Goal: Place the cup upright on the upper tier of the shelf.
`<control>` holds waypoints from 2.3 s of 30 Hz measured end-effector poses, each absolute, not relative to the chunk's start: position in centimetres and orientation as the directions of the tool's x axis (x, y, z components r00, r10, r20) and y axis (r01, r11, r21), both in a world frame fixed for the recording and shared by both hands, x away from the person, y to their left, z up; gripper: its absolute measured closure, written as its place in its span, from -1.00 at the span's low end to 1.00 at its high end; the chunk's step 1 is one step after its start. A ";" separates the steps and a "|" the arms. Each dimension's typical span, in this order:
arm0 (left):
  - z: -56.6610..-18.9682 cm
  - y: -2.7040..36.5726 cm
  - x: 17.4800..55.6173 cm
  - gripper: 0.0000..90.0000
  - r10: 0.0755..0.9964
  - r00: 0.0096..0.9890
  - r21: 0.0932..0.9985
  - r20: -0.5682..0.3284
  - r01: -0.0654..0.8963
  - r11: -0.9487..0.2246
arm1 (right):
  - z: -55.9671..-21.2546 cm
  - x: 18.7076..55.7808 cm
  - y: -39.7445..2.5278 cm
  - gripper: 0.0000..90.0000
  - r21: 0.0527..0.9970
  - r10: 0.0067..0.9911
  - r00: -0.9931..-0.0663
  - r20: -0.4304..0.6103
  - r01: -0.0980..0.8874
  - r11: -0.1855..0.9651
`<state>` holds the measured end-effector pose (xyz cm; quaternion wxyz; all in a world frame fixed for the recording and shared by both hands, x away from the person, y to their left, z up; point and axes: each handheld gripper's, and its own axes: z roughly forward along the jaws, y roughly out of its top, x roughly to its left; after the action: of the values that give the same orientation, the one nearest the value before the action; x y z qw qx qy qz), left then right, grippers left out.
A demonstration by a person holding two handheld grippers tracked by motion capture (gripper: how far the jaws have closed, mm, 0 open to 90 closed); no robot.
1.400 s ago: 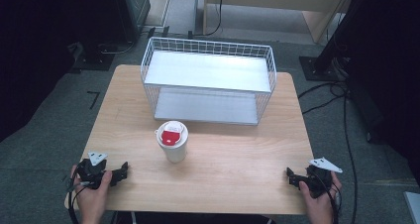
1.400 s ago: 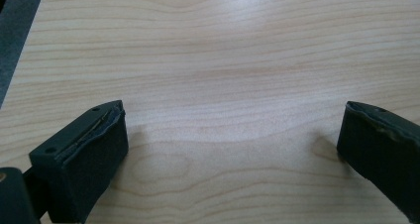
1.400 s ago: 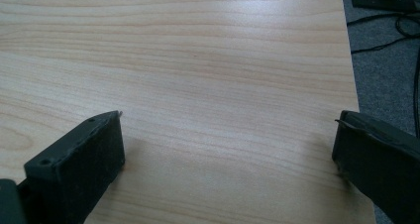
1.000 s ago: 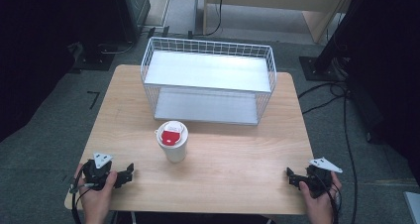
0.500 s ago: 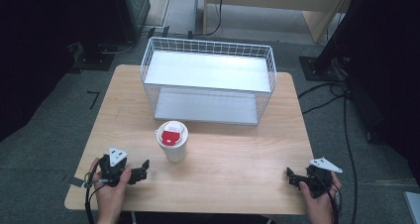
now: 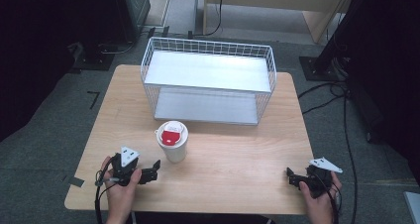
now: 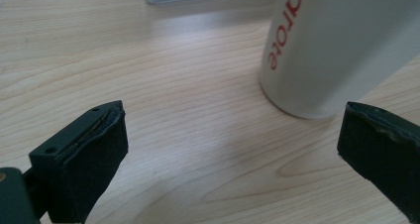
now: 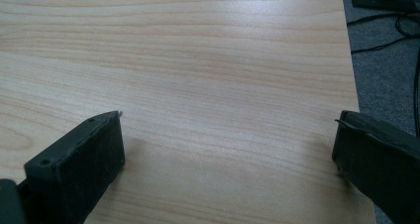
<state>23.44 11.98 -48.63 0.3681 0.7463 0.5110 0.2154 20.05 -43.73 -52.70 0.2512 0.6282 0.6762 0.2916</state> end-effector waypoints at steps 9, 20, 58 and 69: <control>-48.5 10.3 23.3 -1.00 0.898 0.434 0.785 -0.075 0.581 -0.215 | -52.7 20.1 -43.7 -1.00 0.710 0.996 -0.085 0.027 0.703 0.040; -48.2 8.6 23.3 -1.00 0.873 0.479 0.812 -0.089 0.543 -0.215 | -52.7 20.0 -43.7 -1.00 0.709 0.996 -0.085 0.028 0.704 0.040; -47.4 4.7 25.8 -0.84 0.888 0.448 0.874 -0.105 0.467 -0.133 | -52.7 20.1 -43.7 -1.00 0.710 0.996 -0.085 0.028 0.704 0.040; -48.5 4.2 26.0 -0.84 0.902 0.422 0.909 -0.094 0.406 -0.095 | -52.7 20.1 -43.7 -1.00 0.710 0.996 -0.085 0.029 0.704 0.040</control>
<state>26.02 4.16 -48.46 0.4798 0.6935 0.4712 0.2584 20.05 -43.73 -52.69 0.2503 0.6284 0.6761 0.2921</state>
